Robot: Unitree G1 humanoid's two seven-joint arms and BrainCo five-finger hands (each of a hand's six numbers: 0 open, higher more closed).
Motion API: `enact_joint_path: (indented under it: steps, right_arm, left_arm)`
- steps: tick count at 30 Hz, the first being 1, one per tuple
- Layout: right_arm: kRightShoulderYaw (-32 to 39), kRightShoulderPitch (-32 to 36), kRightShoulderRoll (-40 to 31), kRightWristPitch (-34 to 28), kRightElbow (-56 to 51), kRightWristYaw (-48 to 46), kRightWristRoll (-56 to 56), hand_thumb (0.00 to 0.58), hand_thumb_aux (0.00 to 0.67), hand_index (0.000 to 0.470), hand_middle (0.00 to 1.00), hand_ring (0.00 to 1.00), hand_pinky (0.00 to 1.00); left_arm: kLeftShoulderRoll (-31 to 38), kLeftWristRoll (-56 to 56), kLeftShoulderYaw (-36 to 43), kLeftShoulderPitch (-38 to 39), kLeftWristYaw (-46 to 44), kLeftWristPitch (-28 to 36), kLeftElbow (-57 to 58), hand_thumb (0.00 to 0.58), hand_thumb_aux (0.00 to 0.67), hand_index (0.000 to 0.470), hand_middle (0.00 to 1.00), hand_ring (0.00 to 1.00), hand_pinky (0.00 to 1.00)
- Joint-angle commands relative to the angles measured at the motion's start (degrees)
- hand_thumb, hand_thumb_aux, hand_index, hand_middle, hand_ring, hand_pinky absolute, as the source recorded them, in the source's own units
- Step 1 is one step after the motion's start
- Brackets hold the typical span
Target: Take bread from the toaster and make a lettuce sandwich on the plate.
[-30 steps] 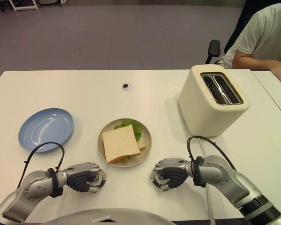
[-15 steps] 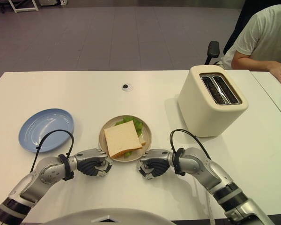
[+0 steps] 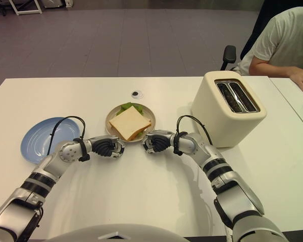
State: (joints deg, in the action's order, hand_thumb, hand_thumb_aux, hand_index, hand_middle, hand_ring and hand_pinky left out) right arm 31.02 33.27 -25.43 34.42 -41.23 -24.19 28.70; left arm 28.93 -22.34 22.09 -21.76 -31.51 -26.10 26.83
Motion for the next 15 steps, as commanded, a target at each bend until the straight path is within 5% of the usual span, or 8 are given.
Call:
enact_joint_path:
  steps: [1, 4, 6, 7, 8, 10, 13, 15]
  right_arm:
    - [1.78, -0.56, 0.10, 0.51, -4.35, 1.25, 3.62, 0.580, 0.670, 0.470, 1.00, 1.00, 1.00]
    - [0.32, -1.69, -1.33, 2.11, -1.21, 2.45, 2.40, 0.579, 0.638, 0.448, 1.00, 1.00, 1.00]
    - [-1.32, -3.84, -3.44, 2.56, 3.69, 3.00, 1.45, 0.447, 0.349, 0.245, 1.00, 1.00, 1.00]
    - [-2.38, -5.38, -4.87, 2.54, 6.90, 3.49, 1.27, 0.237, 0.155, 0.109, 1.00, 1.00, 1.00]
    - [-3.66, -7.24, -6.31, 2.40, 10.30, 3.70, 0.79, 0.000, 0.000, 0.000, 0.92, 0.92, 0.92]
    - [-6.92, -12.22, -9.29, 1.88, 18.35, 3.69, -1.25, 0.000, 0.000, 0.000, 0.66, 0.66, 0.66]
    - [-15.20, -22.87, -13.06, 1.20, 31.58, 3.68, -11.32, 0.000, 0.000, 0.000, 0.00, 0.00, 0.00]
    - [-19.70, -30.00, -12.89, 0.83, 38.00, 3.00, -22.28, 0.000, 0.000, 0.000, 0.00, 0.00, 0.00]
  left_arm:
    - [-0.24, -2.38, 2.36, 1.02, 0.41, -1.14, 6.99, 0.580, 0.670, 0.470, 1.00, 1.00, 1.00]
    - [0.34, -2.26, 1.83, 1.23, 1.88, -2.76, 6.62, 0.580, 0.670, 0.470, 1.00, 1.00, 1.00]
    - [1.57, -1.95, 0.67, 2.68, 2.97, -3.27, 3.52, 0.524, 0.462, 0.324, 1.00, 1.00, 1.00]
    - [2.37, -1.27, -0.46, 3.95, 3.53, -3.20, 0.69, 0.422, 0.321, 0.225, 1.00, 1.00, 1.00]
    - [3.17, -0.07, -1.85, 5.51, 3.89, -3.15, -2.52, 0.000, 0.000, 0.000, 1.00, 1.00, 1.00]
    - [5.05, 2.95, -5.68, 9.77, 4.96, -2.95, -10.48, 0.000, 0.000, 0.000, 0.03, 0.03, 0.03]
    - [7.31, 12.20, -15.50, 21.59, 6.47, -1.79, -26.98, 0.000, 0.000, 0.000, 0.00, 0.00, 0.00]
    - [7.30, 17.50, -20.42, 29.22, 7.03, -0.69, -35.12, 0.000, 0.000, 0.000, 0.00, 0.00, 0.00]
